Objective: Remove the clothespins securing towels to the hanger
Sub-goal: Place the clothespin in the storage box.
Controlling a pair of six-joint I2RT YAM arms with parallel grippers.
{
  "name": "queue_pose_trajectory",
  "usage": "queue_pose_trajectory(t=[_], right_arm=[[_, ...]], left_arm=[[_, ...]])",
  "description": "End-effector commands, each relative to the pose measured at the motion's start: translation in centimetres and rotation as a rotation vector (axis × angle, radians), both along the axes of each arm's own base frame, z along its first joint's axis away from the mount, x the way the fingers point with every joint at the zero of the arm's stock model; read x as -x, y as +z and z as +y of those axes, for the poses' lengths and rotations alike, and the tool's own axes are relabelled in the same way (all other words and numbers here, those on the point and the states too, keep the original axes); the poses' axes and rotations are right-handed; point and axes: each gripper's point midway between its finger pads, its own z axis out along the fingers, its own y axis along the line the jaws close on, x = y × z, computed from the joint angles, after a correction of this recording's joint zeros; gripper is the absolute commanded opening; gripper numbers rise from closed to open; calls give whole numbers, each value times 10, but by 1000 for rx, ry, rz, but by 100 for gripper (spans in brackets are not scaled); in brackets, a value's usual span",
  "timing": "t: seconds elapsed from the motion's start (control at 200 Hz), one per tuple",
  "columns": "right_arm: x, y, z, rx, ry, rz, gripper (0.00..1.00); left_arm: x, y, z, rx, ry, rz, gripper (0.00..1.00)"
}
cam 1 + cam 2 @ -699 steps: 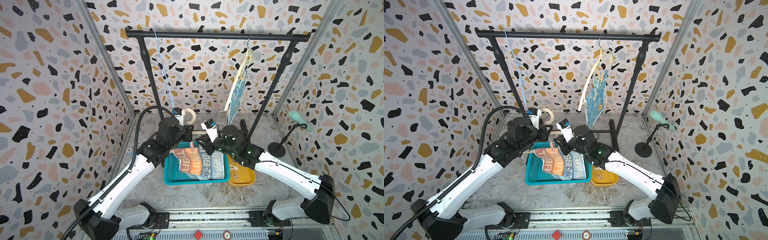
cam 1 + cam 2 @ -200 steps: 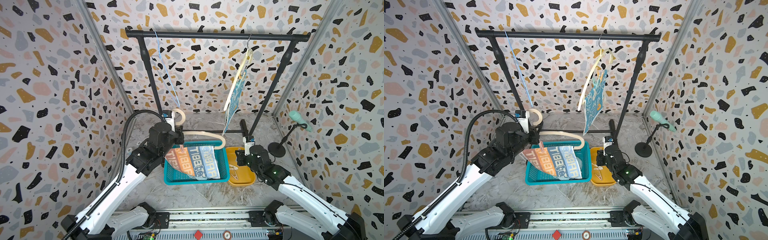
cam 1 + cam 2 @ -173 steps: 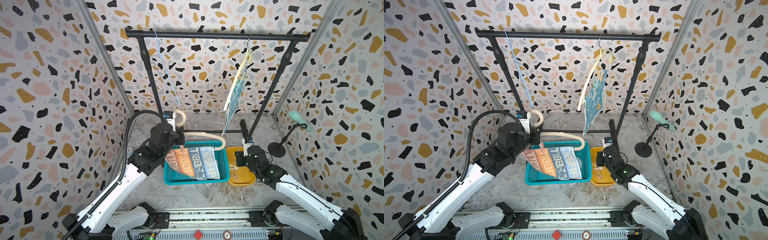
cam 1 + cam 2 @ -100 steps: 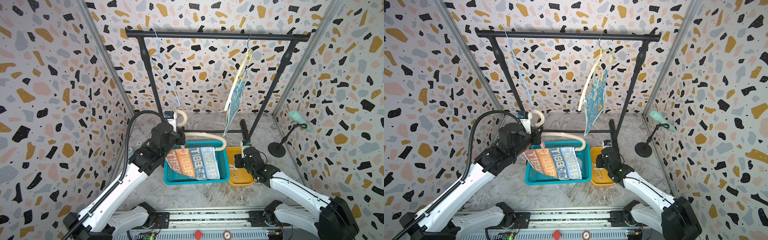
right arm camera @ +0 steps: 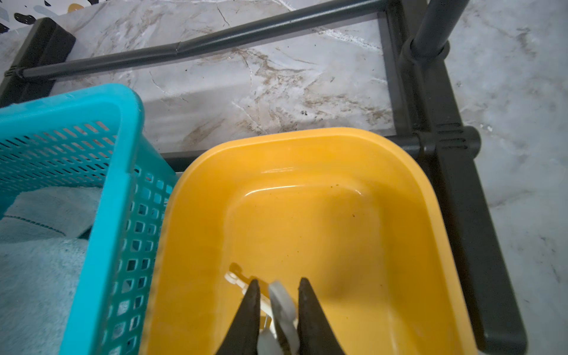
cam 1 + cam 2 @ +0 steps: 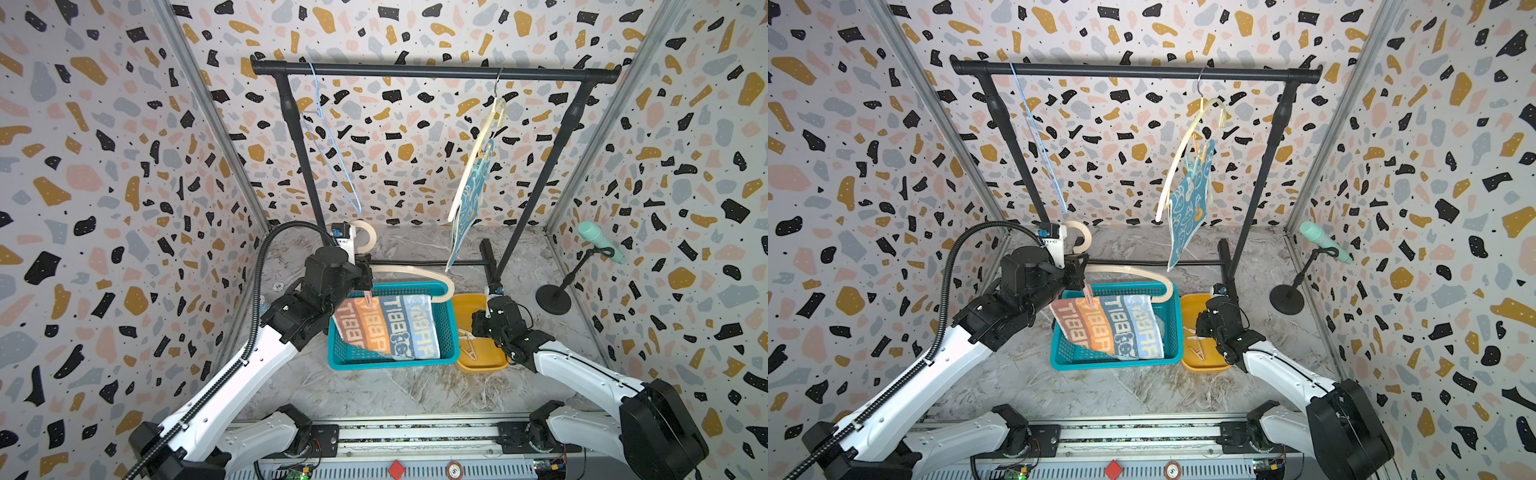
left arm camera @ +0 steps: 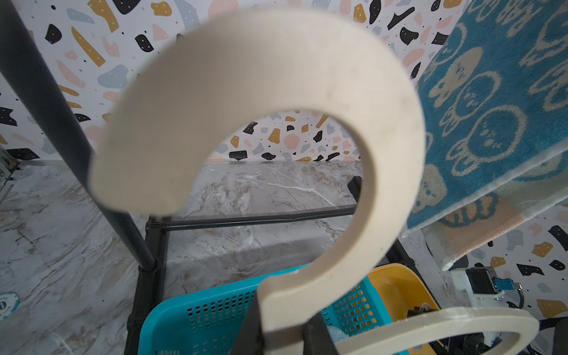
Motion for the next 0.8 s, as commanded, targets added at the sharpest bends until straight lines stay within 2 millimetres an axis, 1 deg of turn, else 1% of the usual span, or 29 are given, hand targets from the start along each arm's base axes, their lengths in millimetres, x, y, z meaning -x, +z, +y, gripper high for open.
queue_pose_trajectory(t=[0.0, 0.045, 0.1, 0.15, 0.26, 0.32, 0.4, 0.456, 0.531, 0.736, 0.796], right_arm=[[-1, -3, 0, -25, -17, 5, 25], [-1, -5, -1, -23, -18, 10, 26], [-1, -4, -1, -24, -16, 11, 31], [-2, -3, -1, -25, -17, 11, 40], [-2, 1, 0, -31, -12, 10, 53], [-2, 4, 1, -34, -7, 9, 57], [-1, 11, 1, -43, -3, 4, 58], [0, 19, 1, -56, -3, -14, 58], [2, 35, 0, -79, -2, -53, 58], [9, 95, 2, -133, 43, -185, 58], [12, 110, 5, -146, 70, -209, 58]], left_arm=[[-2, 20, -5, 34, -16, -66, 0], [-2, 19, -5, 34, -17, -65, 0], [-2, 18, -5, 34, -17, -63, 0], [-2, 18, -5, 36, -17, -63, 0], [-1, 18, -5, 39, -18, -63, 0], [-1, 20, -5, 46, -17, -68, 0], [-1, 23, -5, 61, -18, -72, 0], [-1, 24, -6, 64, -21, -71, 0], [0, 25, -6, 64, -21, -67, 0], [1, 28, -5, 55, -18, -62, 0], [0, 30, -4, 56, -17, -66, 0]])
